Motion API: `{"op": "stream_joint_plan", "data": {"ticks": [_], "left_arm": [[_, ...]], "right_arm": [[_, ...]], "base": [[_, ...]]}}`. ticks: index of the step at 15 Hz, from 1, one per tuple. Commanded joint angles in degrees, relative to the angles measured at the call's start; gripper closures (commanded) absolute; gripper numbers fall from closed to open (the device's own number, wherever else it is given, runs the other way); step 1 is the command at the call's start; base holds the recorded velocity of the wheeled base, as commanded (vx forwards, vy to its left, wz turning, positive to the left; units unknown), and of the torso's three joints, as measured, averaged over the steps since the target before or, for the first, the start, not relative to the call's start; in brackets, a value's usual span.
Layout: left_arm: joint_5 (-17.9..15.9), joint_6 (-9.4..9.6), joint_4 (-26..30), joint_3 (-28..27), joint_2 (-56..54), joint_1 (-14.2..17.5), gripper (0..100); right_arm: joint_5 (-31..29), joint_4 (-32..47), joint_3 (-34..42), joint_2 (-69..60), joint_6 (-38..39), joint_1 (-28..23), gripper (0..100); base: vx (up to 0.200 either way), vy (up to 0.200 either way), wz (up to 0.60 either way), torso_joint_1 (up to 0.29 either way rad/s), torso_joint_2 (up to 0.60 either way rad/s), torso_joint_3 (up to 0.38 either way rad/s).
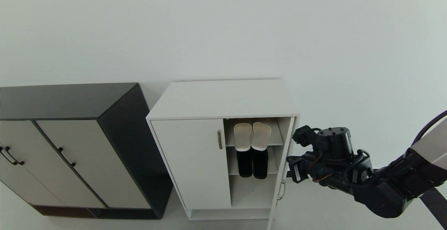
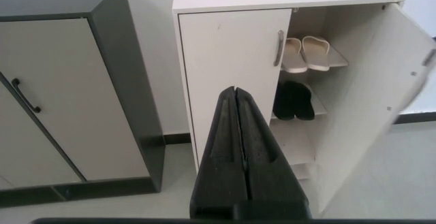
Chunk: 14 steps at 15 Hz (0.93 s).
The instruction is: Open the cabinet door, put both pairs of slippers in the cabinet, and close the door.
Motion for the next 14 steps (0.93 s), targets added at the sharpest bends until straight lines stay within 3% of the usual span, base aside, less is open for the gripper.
{"op": "stream_joint_plan", "data": {"ticks": [1,3,7,9,12,14], "left_arm": [[0.0,0.00,0.0,0.0,0.0,0.0,100],[0.0,0.00,0.0,0.0,0.0,0.0,100],[0.0,0.00,0.0,0.0,0.0,0.0,100],[-0.1,0.00,0.0,0.0,0.0,0.0,100],[0.0,0.00,0.1,0.0,0.0,0.0,100],[0.0,0.08,0.1,0.0,0.0,0.0,100]], "right_arm": [[1.1,-2.3,-0.6,1.9,1.4,2.4,100],[1.9,-11.9,0.3,4.1,2.7,2.7,100],[6.4,-16.8,3.4,3.2,2.7,2.7,100],[11.8,-18.7,6.3,2.4,2.7,2.7,100],[25.6,-25.6,14.2,1.5,1.3,2.6,100],[28.2,-28.1,15.8,2.2,0.6,2.5,100]], "base": [[0.000,0.000,0.00,0.000,0.00,0.000],[0.000,0.000,0.00,0.000,0.00,0.000],[0.000,0.000,0.00,0.000,0.00,0.000],[0.000,0.000,0.00,0.000,0.00,0.000],[0.000,0.000,0.00,0.000,0.00,0.000],[0.100,0.000,0.00,0.001,0.00,0.001]]}}
